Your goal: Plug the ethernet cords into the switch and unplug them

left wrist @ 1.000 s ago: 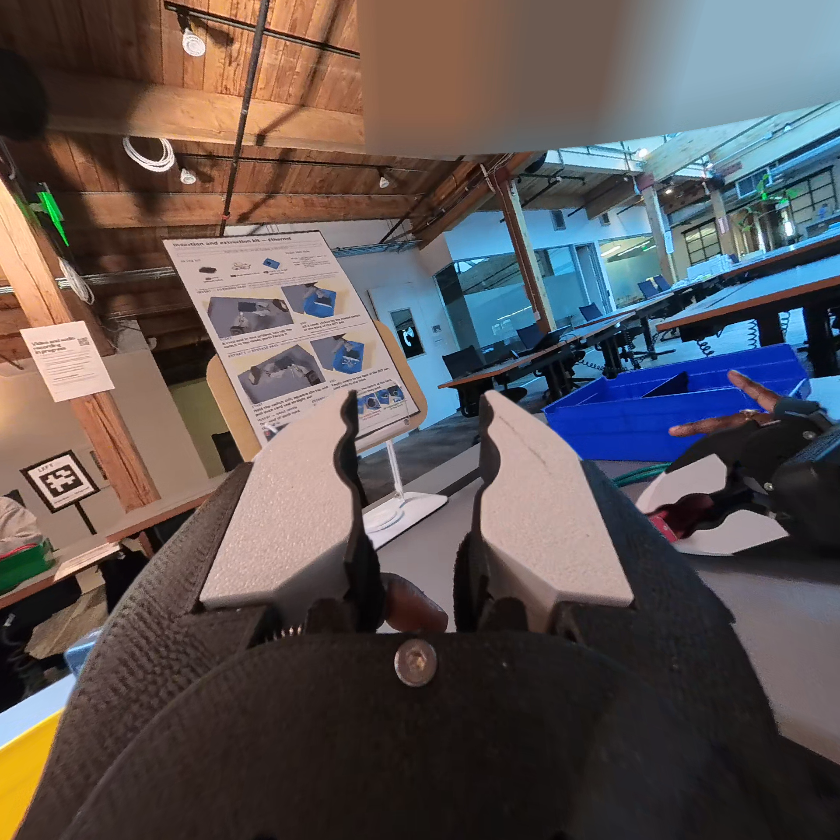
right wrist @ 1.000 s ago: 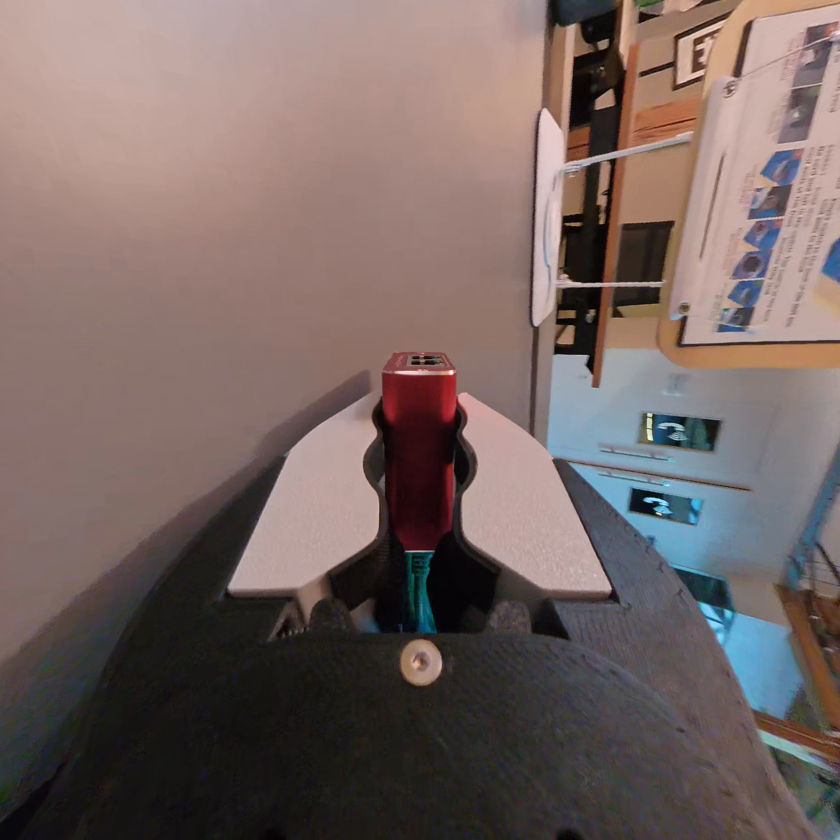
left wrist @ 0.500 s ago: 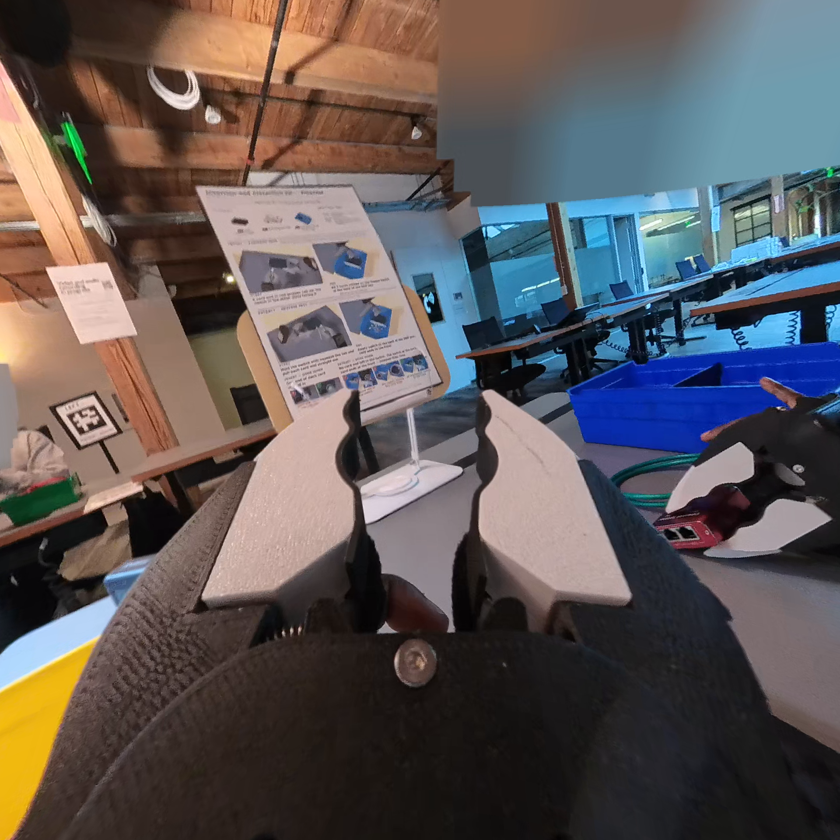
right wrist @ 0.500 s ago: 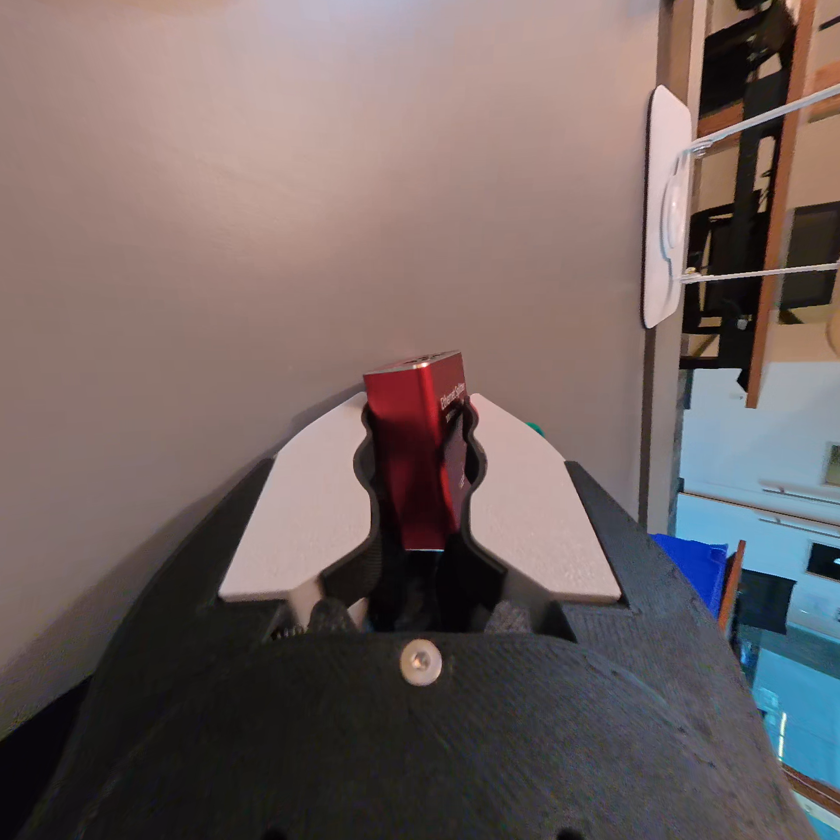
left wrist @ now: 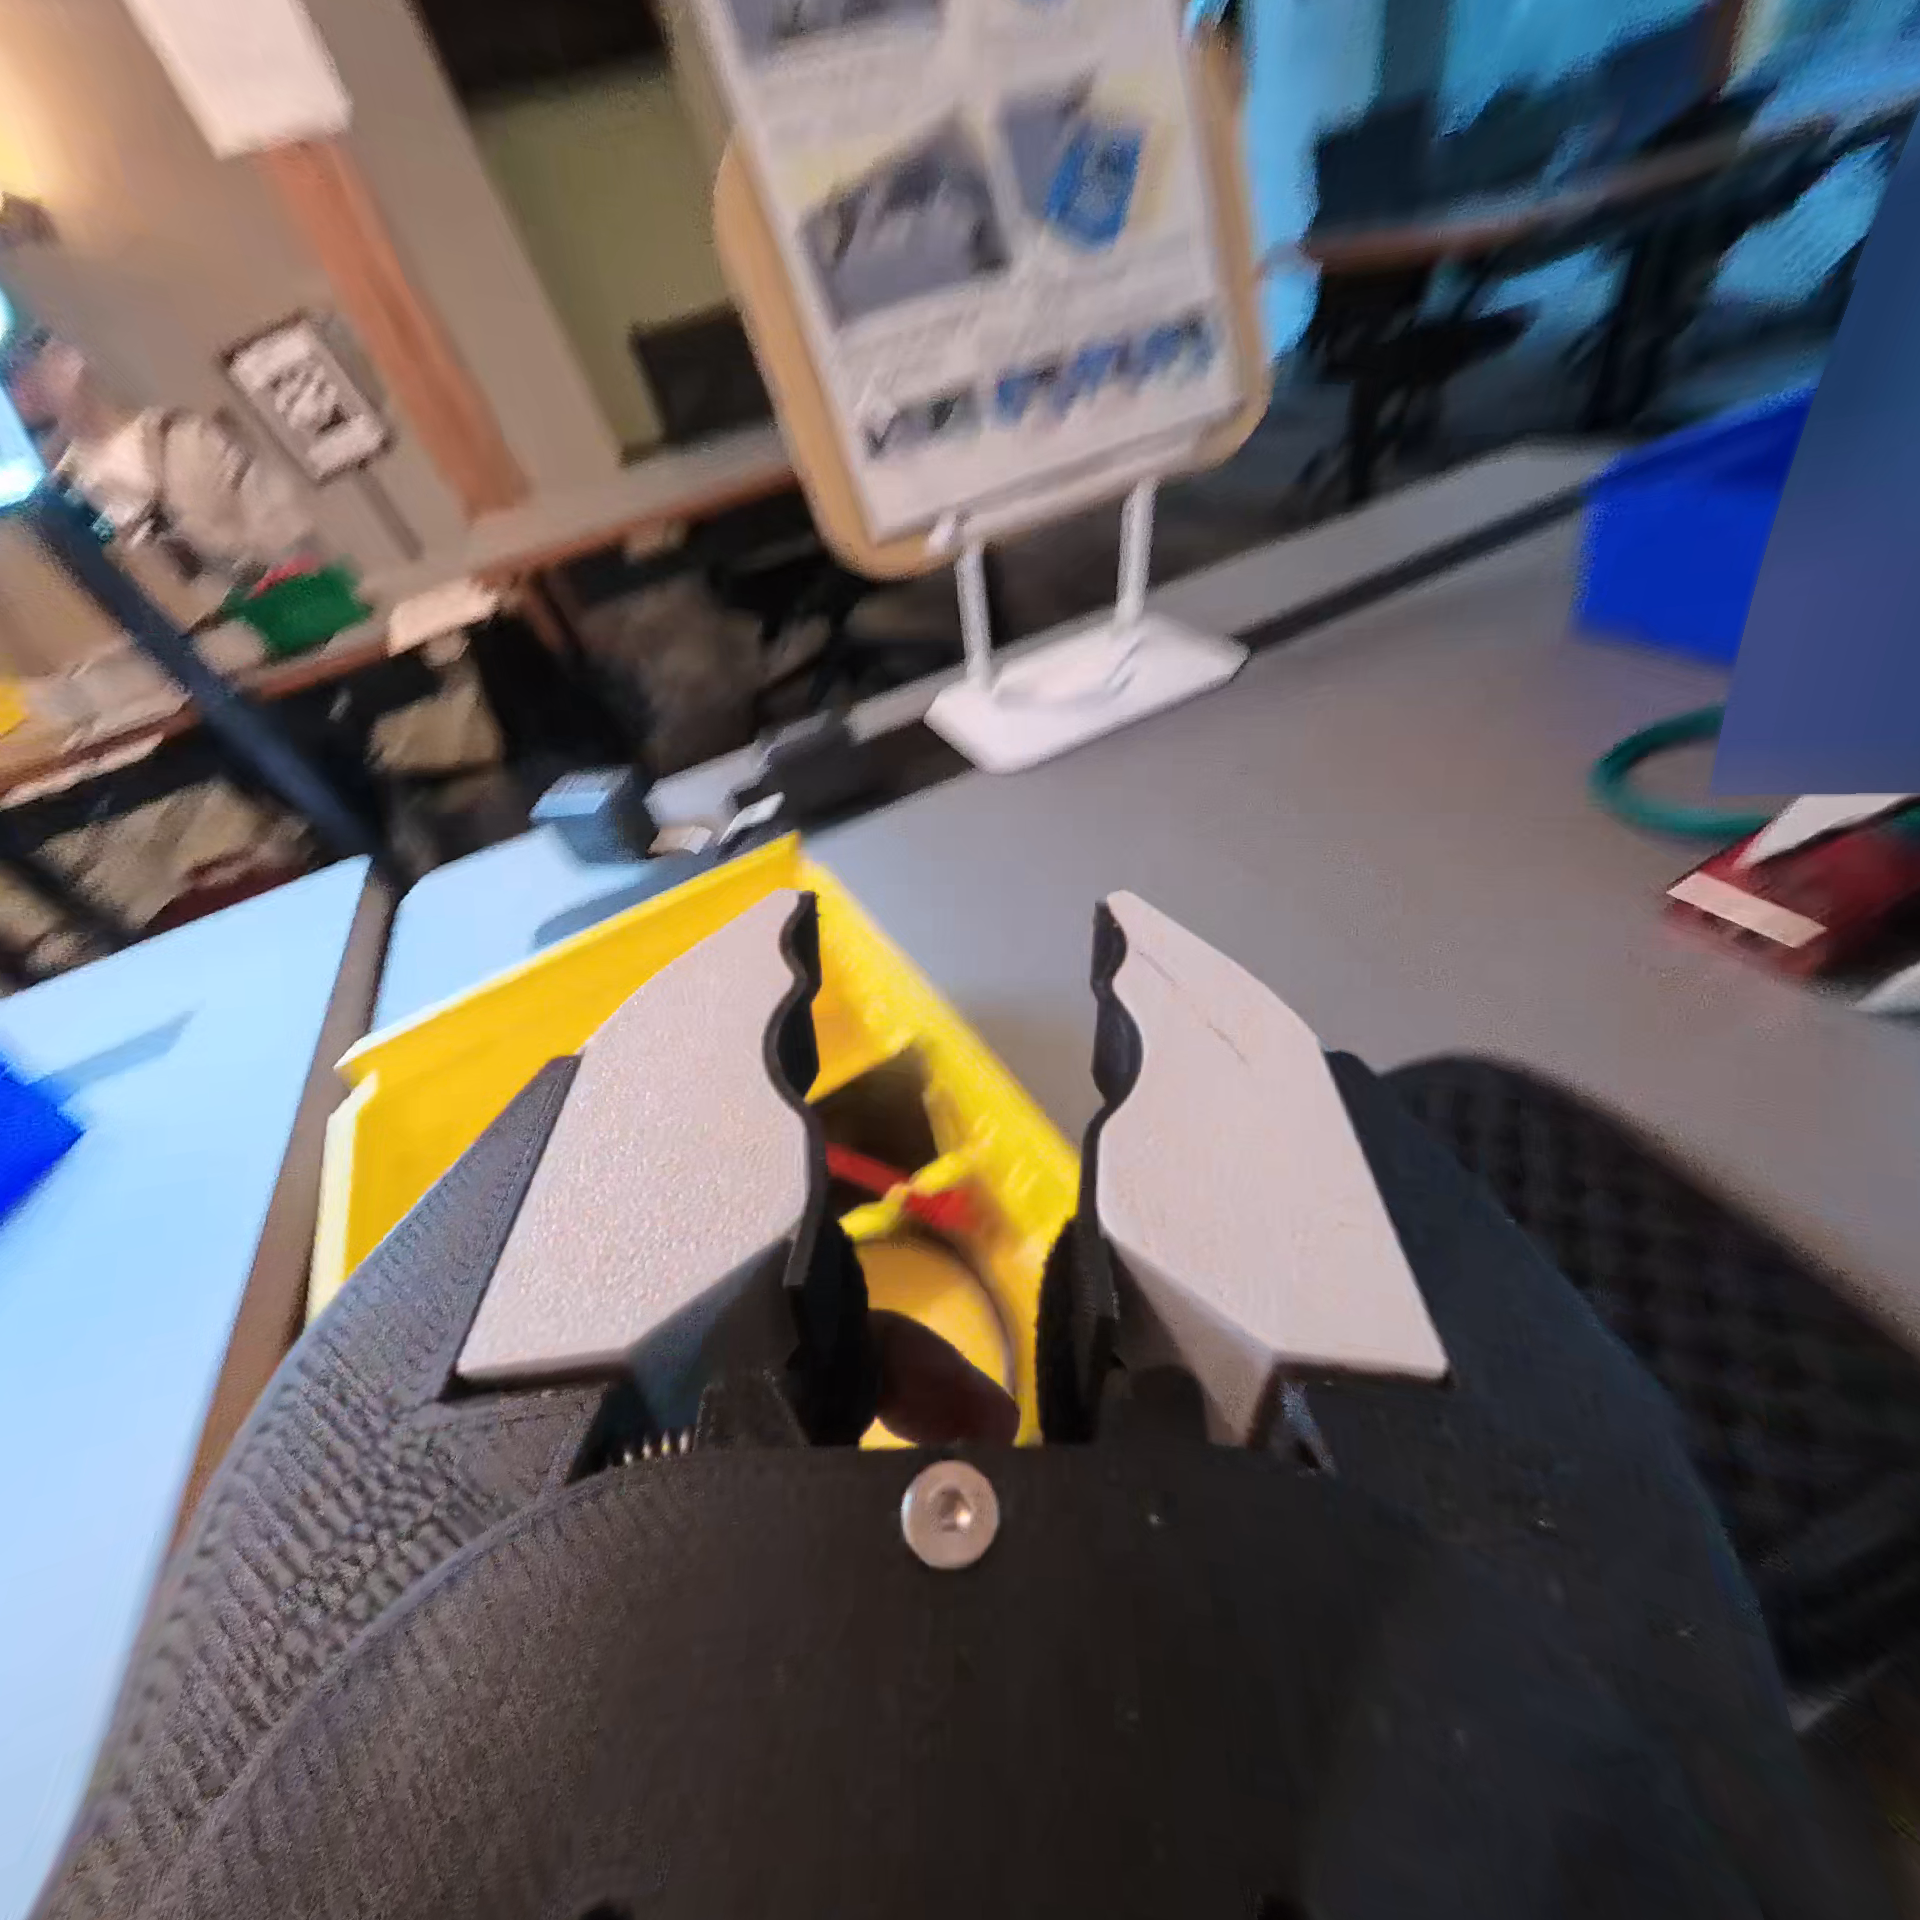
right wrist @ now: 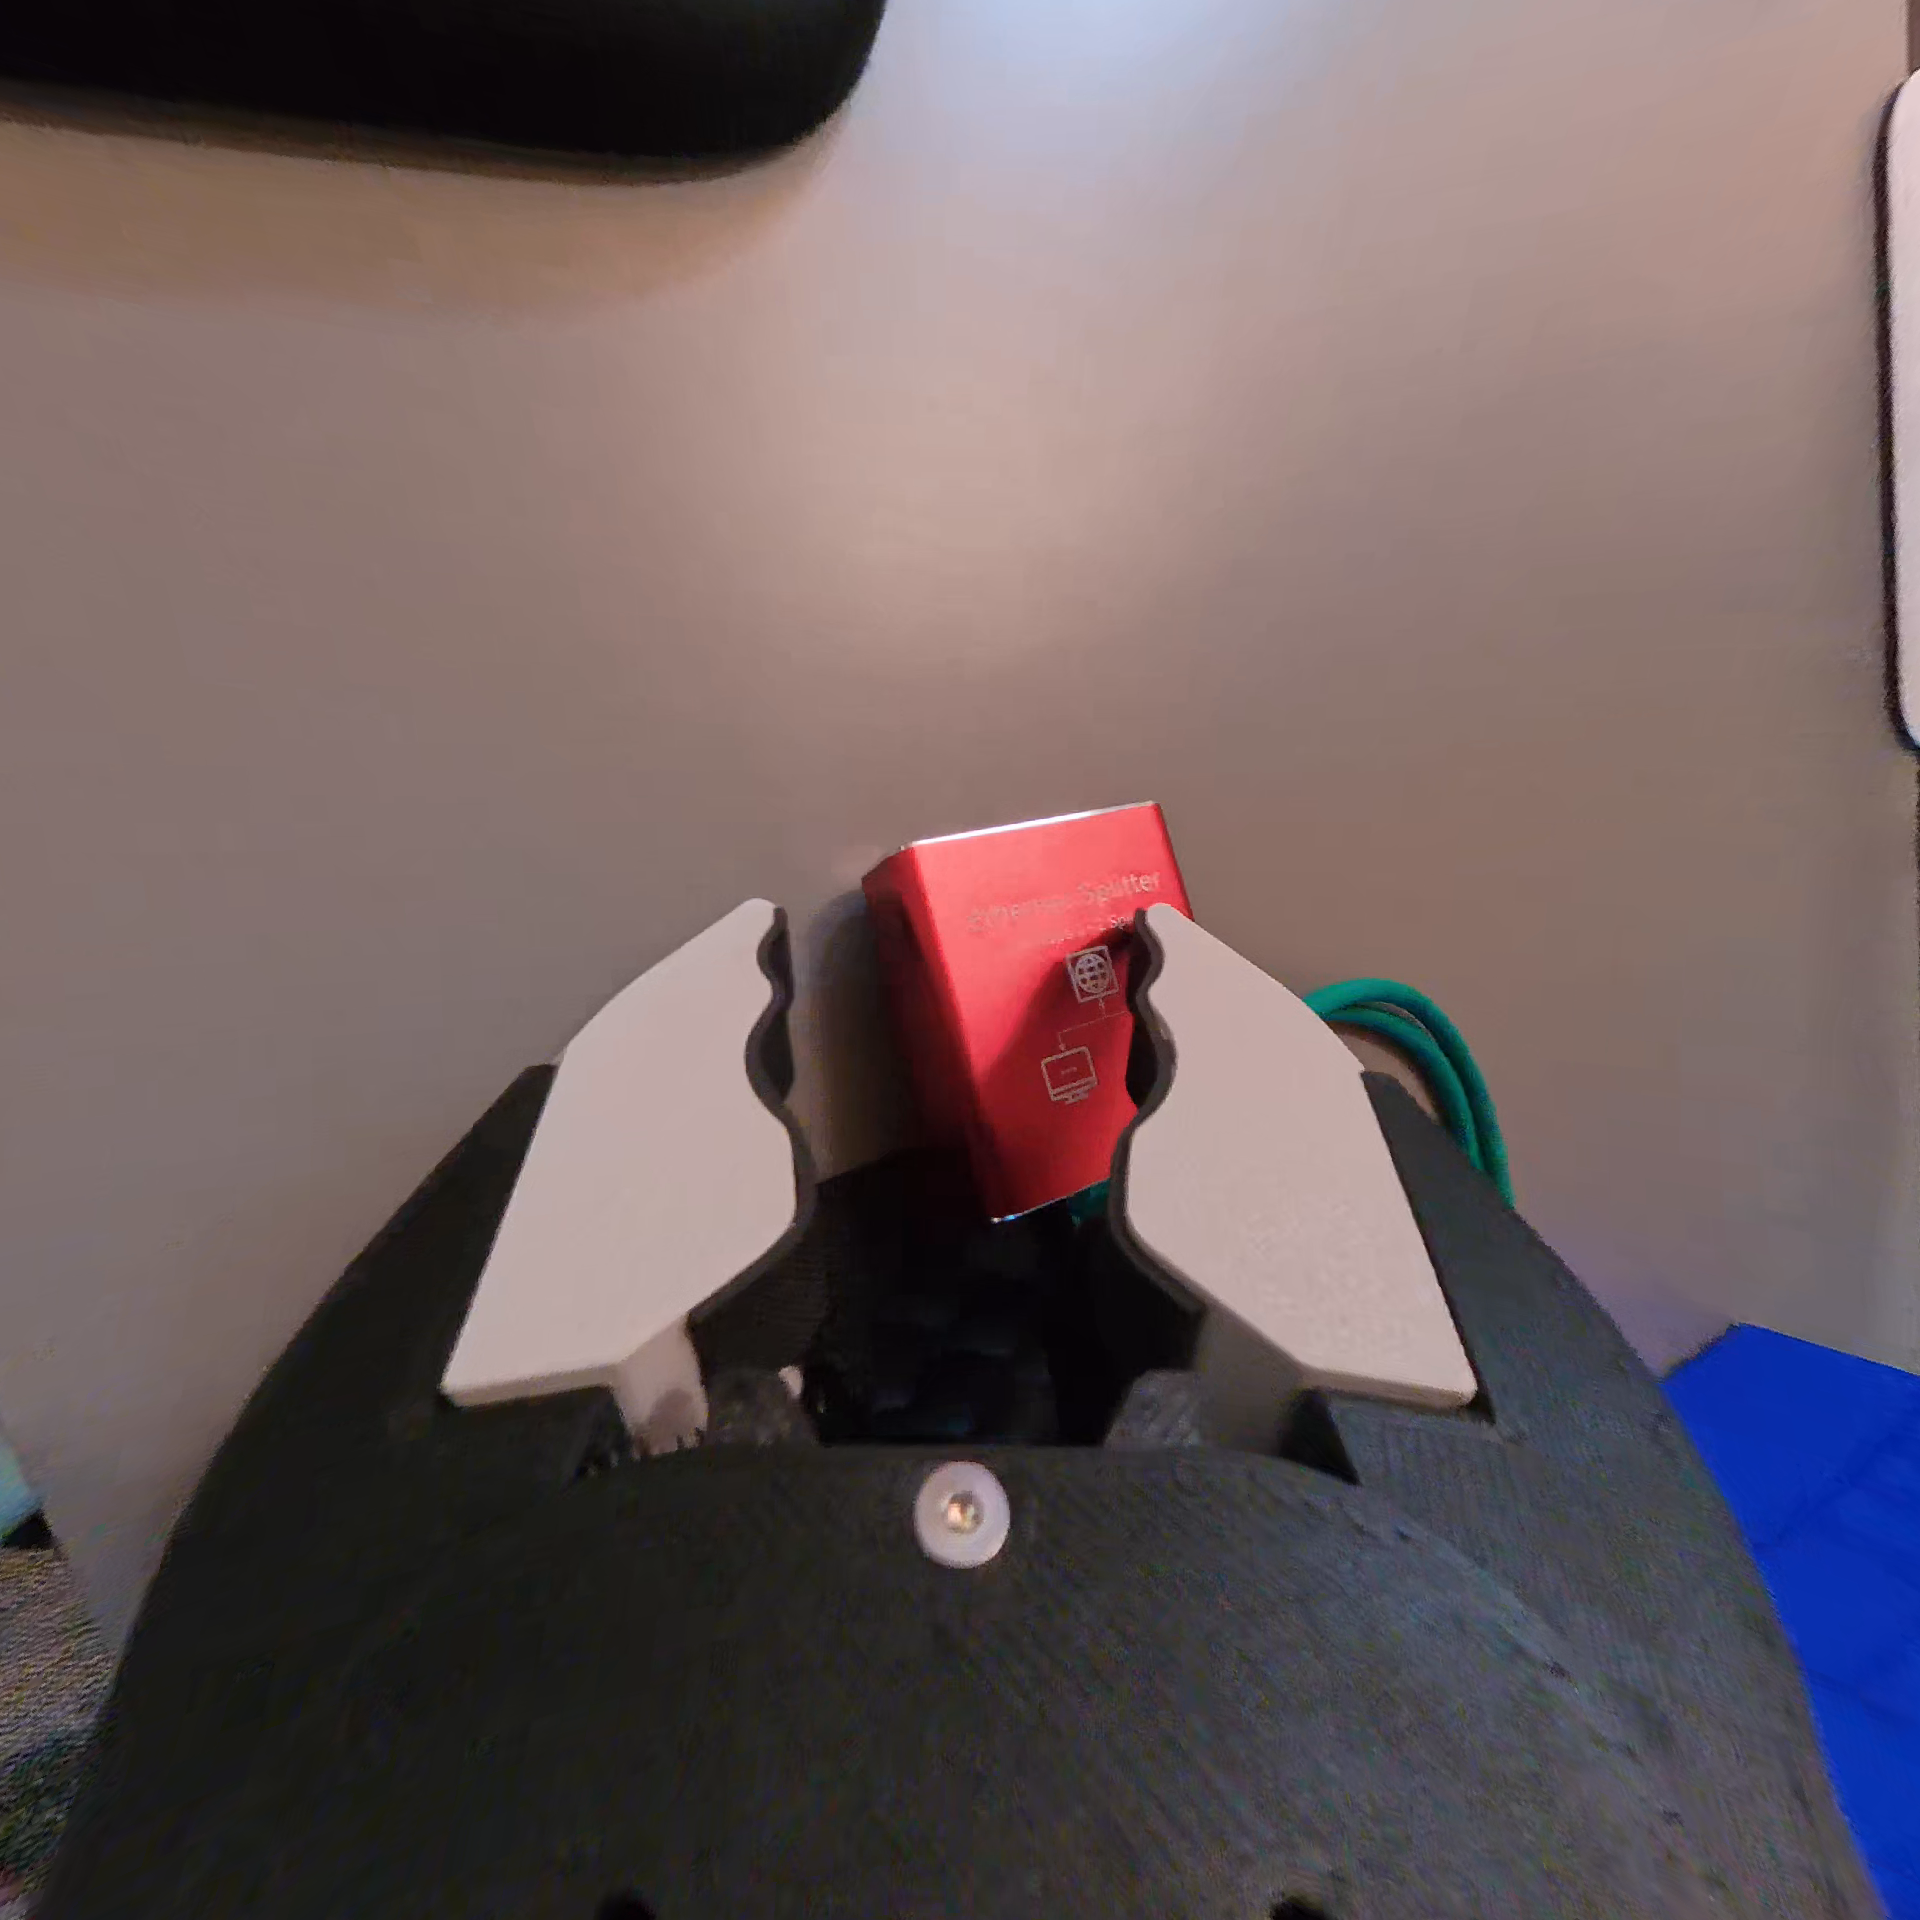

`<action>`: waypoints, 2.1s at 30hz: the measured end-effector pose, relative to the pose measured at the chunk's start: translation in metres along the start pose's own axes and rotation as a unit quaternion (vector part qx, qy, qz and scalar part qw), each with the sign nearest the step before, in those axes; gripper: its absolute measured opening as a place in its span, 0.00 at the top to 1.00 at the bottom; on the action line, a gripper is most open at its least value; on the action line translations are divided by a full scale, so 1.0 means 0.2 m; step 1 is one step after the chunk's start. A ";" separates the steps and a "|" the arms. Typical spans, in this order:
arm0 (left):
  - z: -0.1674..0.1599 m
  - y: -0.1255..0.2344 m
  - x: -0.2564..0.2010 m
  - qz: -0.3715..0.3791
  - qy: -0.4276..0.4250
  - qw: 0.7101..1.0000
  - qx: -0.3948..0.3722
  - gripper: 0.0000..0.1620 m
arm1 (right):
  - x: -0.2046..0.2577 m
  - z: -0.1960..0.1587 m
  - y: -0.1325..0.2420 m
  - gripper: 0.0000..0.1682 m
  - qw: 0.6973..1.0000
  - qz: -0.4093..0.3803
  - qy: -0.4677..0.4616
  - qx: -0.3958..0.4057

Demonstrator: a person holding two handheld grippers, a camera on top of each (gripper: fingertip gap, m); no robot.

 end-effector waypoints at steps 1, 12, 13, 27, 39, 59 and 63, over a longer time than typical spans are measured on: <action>-0.05 0.01 0.04 0.024 -0.010 0.999 0.044 0.69 | 0.00 0.00 0.00 0.60 1.000 0.013 -0.003 -0.006; -0.36 -0.28 0.34 0.098 -0.230 0.940 0.234 0.78 | -0.07 -0.02 0.22 0.52 0.974 0.039 -0.086 -0.208; -0.38 -0.31 0.36 0.093 -0.254 0.927 0.260 0.78 | -0.08 -0.02 0.24 0.52 0.973 0.033 -0.090 -0.212; -0.35 -0.25 0.49 0.174 -0.290 0.891 0.303 0.97 | -0.10 -0.05 0.27 0.51 0.974 0.001 -0.078 -0.213; 0.23 0.04 0.14 0.212 -0.216 0.953 0.011 0.97 | -0.08 0.10 0.34 0.55 0.941 -0.022 -0.068 -0.331; 0.11 -0.39 -0.75 -0.112 -0.195 0.973 -0.043 0.97 | -0.03 0.22 0.54 0.84 0.793 0.019 -0.094 -0.601; 0.10 -0.40 -0.76 -0.126 -0.188 0.973 -0.040 0.97 | -0.02 0.22 0.53 0.92 0.799 0.016 -0.081 -0.596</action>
Point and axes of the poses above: each gripper's, where its closed fingertips meet, y back along the fingers, z out of its top, x = y × z across the jaws, the point moved 7 cm from there along y, back along the fingers, and after that the axes turned 5 degrees about x, right-handed, at the moved point
